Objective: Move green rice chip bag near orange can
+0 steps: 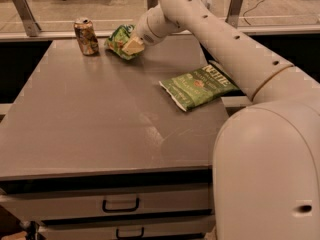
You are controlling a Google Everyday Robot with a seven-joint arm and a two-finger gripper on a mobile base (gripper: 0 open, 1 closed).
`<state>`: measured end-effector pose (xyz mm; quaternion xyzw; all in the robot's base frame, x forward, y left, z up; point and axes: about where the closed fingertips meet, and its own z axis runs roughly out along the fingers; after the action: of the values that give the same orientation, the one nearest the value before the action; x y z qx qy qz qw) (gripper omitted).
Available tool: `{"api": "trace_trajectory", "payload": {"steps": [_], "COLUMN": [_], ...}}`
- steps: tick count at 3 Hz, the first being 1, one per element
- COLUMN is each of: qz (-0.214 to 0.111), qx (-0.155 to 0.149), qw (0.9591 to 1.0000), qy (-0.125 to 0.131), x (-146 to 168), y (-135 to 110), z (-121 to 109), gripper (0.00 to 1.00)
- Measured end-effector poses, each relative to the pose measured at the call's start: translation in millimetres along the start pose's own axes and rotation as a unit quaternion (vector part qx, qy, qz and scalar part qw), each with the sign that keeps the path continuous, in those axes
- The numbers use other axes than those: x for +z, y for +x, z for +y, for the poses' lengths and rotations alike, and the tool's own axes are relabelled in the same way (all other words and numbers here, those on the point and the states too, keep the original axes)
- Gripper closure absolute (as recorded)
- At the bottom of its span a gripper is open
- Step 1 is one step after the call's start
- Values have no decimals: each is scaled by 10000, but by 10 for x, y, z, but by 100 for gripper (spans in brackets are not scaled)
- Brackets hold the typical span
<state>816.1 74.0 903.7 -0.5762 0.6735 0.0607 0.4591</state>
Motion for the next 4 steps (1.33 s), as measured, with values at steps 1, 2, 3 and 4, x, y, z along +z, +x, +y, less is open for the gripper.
{"api": "trace_trajectory", "payload": {"steps": [1,2,3,4], "qz": [2,4,6,6], "qx": [1,1,1,1], "qw": [10000,10000,10000,10000], "qy": [-22,-48,-70,-70], "x": [28,59,86,86], "y": [4,5,7,7], "z": [19,40,59,59], "gripper": [36,12,0,0]}}
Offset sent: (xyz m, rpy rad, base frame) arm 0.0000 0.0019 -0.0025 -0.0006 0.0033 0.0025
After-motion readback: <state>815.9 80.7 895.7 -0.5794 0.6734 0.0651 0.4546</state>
